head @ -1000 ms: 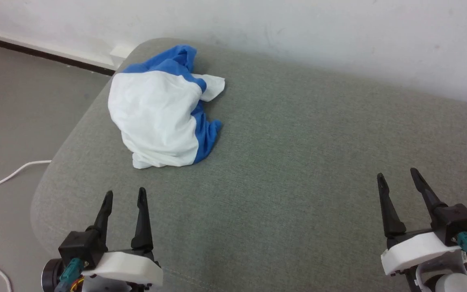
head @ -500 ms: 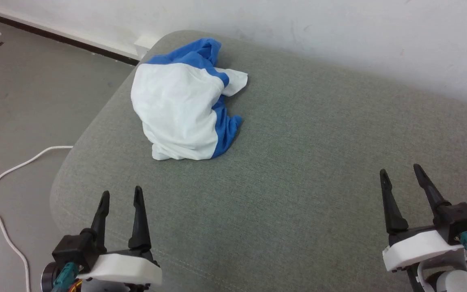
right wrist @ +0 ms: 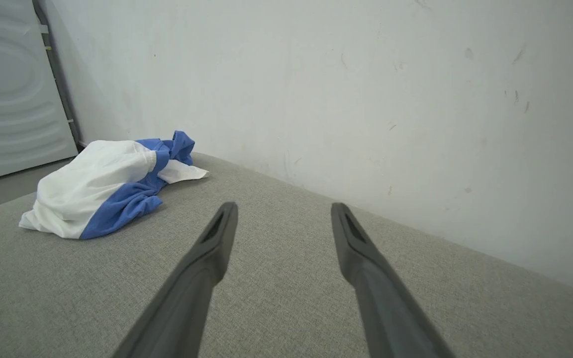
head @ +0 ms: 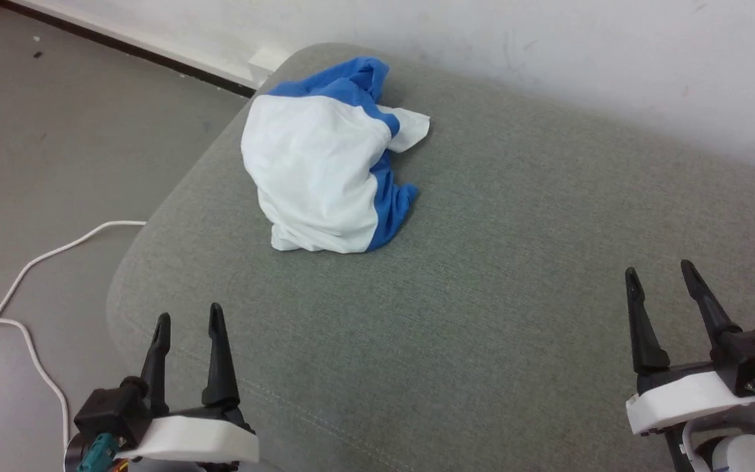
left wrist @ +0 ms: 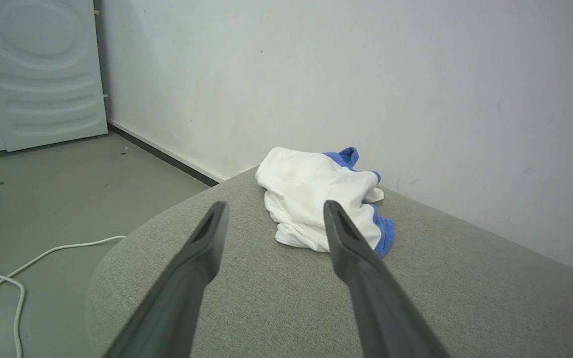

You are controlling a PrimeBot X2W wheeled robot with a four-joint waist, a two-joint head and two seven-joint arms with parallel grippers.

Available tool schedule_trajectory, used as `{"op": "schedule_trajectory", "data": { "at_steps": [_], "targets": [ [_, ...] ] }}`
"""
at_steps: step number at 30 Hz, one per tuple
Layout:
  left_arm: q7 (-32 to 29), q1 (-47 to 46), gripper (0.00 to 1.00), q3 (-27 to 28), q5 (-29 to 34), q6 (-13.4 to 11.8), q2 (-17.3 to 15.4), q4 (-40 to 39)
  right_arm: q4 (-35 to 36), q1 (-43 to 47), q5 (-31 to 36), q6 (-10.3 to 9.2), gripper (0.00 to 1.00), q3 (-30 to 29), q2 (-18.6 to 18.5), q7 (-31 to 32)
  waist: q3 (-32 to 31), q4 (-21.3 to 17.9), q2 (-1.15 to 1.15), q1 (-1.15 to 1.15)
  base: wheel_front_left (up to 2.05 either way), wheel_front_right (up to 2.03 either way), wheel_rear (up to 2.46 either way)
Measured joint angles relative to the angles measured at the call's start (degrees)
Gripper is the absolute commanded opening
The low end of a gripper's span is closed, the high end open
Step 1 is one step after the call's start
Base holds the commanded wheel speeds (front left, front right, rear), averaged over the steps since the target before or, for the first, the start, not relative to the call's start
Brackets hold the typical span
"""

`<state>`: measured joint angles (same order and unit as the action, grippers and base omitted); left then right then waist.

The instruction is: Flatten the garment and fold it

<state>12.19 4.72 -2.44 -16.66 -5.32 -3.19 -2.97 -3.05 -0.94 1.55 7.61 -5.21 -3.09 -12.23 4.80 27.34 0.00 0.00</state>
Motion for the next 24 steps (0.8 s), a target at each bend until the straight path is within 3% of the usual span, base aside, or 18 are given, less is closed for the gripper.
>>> {"op": "schedule_trajectory", "data": {
  "at_steps": [24],
  "targets": [
    [2.5,1.2,1.0,-0.1,-2.8,-1.3,0.0,-0.8,-0.5,-0.1,0.1,0.0,1.0,-1.7,0.1,-2.5,1.4,5.1,0.0,0.0,0.0,0.0,0.0]
  ]
}}
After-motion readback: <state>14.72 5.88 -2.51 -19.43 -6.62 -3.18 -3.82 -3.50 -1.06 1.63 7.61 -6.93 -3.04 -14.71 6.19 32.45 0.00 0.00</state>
